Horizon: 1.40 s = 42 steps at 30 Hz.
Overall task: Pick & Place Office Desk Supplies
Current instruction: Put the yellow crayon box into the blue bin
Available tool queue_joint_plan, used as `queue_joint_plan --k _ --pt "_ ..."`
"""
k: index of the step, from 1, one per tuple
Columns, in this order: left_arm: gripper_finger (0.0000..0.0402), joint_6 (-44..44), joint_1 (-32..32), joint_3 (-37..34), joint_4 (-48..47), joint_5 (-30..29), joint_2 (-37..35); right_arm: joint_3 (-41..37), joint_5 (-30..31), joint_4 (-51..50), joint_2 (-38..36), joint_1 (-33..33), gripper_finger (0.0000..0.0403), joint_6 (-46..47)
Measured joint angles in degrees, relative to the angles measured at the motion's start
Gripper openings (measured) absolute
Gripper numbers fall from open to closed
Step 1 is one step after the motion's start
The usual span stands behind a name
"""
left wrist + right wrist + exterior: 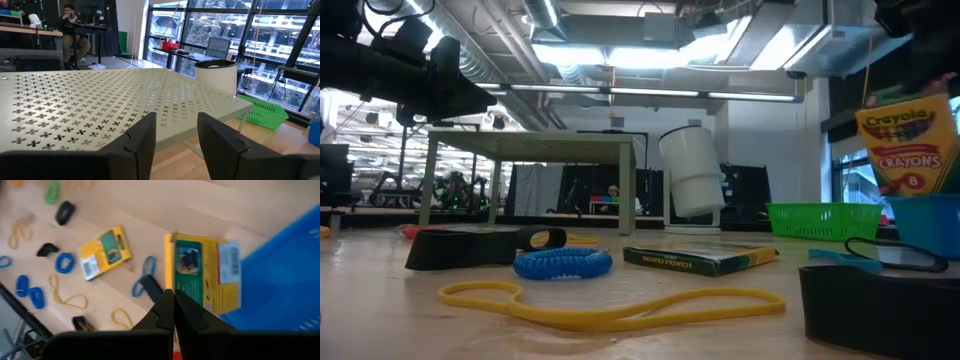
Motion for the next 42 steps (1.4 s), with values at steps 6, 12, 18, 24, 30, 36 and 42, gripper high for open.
queue_joint_plan --k 6,12,18,24,30,36,42 --pt "0.0139 0.0 0.0 0.0 0.0 0.0 0.0 0.0 0.0 -2.8 -3.3 0.0 0.0002 0.1" --pt "0.0139 0.0 0.0 0.0 0.0 0.0 0.0 0.0 -2.6 -5.9 -5.0 0.0 0.0002 0.1" --pt "0.0139 0.0 0.0 0.0 0.0 0.0 0.0 1.1 -6.5 -8.4 -6.9 0.0 0.0002 0.1" --pt "0.0139 0.0 0.0 0.0 0.0 0.0 0.0 5.3 -6.4 -13.2 -7.0 0.0 0.0002 -0.1" --pt "0.0139 0.0 0.0 0.0 0.0 0.0 0.0 5.3 -10.2 -15.4 -6.0 0.0 0.0002 -0.1" --pt "0.0139 0.0 0.0 0.0 0.0 0.0 0.0 5.3 -10.2 -15.7 -2.5 0.0 0.0002 -0.1" --pt "0.0139 0.0 0.0 0.0 0.0 0.0 0.0 5.3 -11.9 -15.9 2.2 0.0 0.0002 -0.1"
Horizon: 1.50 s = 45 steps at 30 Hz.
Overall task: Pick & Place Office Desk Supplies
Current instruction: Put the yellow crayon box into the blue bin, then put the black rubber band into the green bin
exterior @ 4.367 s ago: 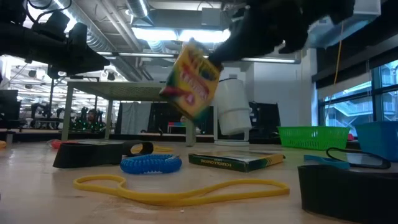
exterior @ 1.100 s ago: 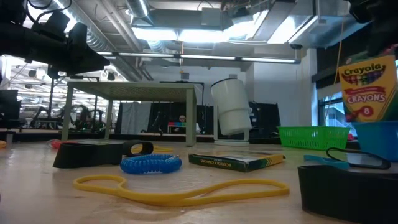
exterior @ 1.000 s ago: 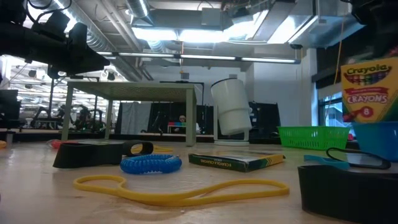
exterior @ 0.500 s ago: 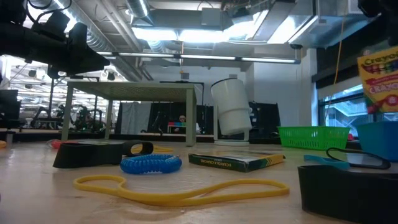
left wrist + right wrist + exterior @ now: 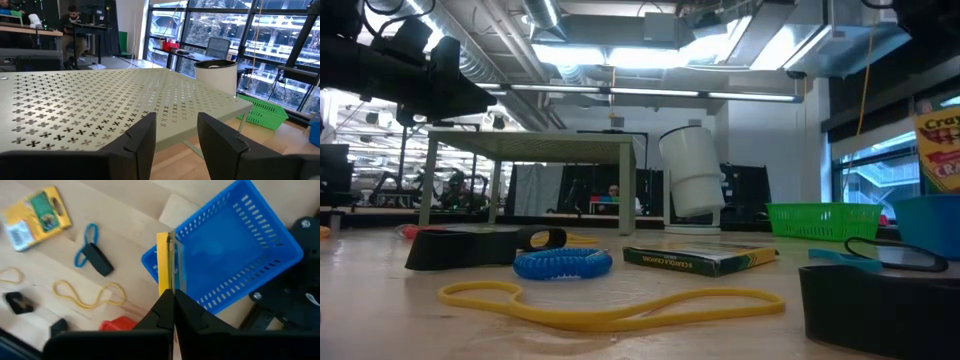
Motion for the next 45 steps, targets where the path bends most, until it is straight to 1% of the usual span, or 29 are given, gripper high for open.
queue_joint_plan --k 13,29,34,45 --pt "0.0139 0.0 0.0 0.0 0.0 0.0 0.0 0.0 -1.2 -1.2 8.5 0.0 0.0002 0.0" --pt "0.0139 0.0 0.0 0.0 0.0 0.0 0.0 0.0 -1.3 -5.9 11.5 0.0 0.0019 0.2" --pt "0.0139 0.0 0.0 0.0 0.0 0.0 0.0 0.0 -1.3 -6.2 11.6 0.0 0.0039 0.1" --pt "0.0139 0.0 0.0 0.0 0.0 0.0 0.0 0.0 -1.2 -11.1 11.6 0.0 0.0107 1.7"
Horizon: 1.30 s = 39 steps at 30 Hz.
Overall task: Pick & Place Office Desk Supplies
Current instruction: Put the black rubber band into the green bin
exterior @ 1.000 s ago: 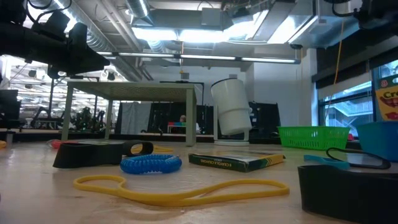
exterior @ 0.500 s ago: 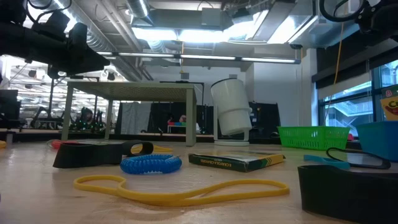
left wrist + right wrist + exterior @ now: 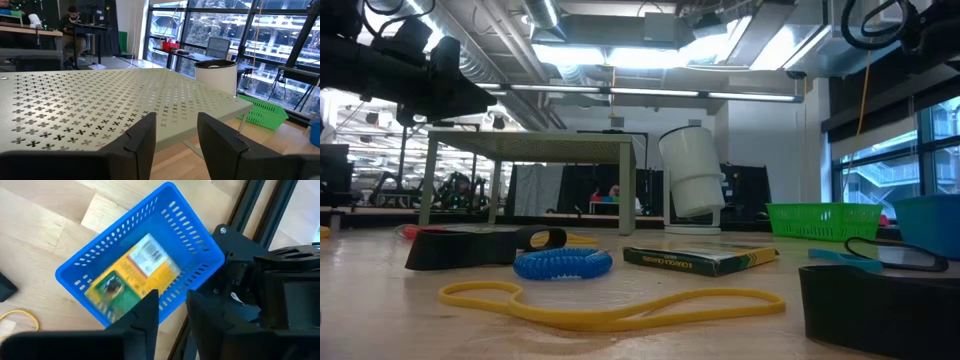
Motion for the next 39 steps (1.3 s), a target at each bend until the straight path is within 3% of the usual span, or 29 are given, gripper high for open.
queue_joint_plan --k 5,11,15,20,24,32,39 --pt "0.0139 0.0 0.0 0.0 0.0 0.0 0.0 0.0 2.3 1.4 0.0 0.0 0.0124 0.0" --pt "0.0139 0.0 0.0 0.0 0.0 0.0 0.0 0.0 8.9 11.1 0.0 0.0 0.0122 -1.8" --pt "0.0139 0.0 0.0 0.0 0.0 0.0 0.0 0.0 17.8 22.2 0.0 0.0 0.0115 -10.6" --pt "0.0139 0.0 0.0 0.0 0.0 0.0 0.0 0.0 25.8 37.9 0.6 -0.1 0.0112 -29.4" --pt "0.0139 0.0 0.0 0.0 0.0 0.0 0.0 0.0 20.7 47.8 4.4 -1.3 0.0112 -41.5" --pt "0.0139 0.0 0.0 0.0 0.0 0.0 0.0 0.0 4.0 53.8 16.4 -5.0 0.014 -45.2" --pt "0.0139 0.0 0.0 0.0 0.0 0.0 0.0 0.0 2.8 53.5 21.5 -5.8 0.0186 -47.2"
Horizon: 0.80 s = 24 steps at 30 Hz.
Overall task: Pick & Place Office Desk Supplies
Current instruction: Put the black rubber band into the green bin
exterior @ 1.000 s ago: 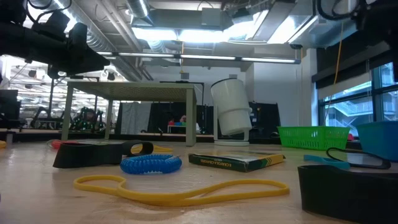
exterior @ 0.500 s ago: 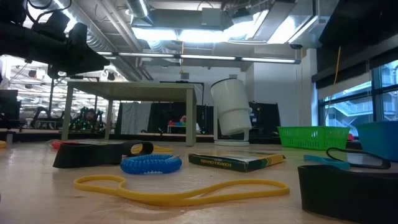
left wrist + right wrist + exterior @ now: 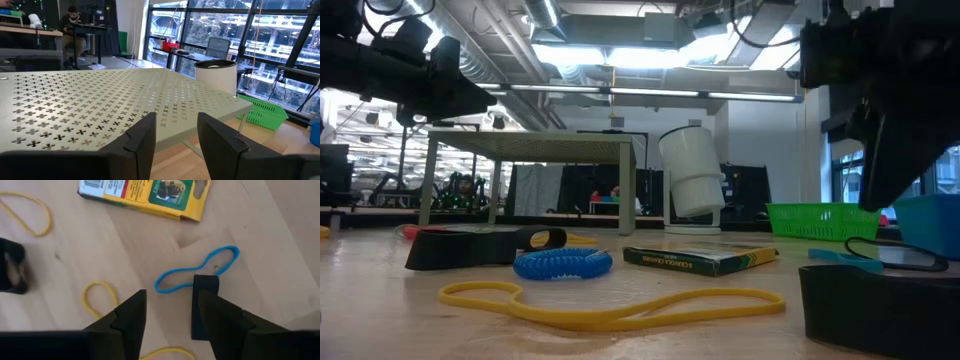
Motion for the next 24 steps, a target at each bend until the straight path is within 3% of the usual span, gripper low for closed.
queue_joint_plan --k 7,17,24 --pt "0.0139 0.0 0.0 0.0 0.0 0.0 0.0 0.0 2.0 -1.0 2.3 -0.2 0.0199 -4.5" --pt "0.0139 0.0 0.0 0.0 0.0 0.0 0.0 0.0 1.6 -3.7 6.8 -1.5 0.0199 -4.0" --pt "0.0139 0.0 0.0 0.0 0.0 0.0 0.0 0.1 0.4 -3.4 7.1 -1.7 0.0161 -3.9"
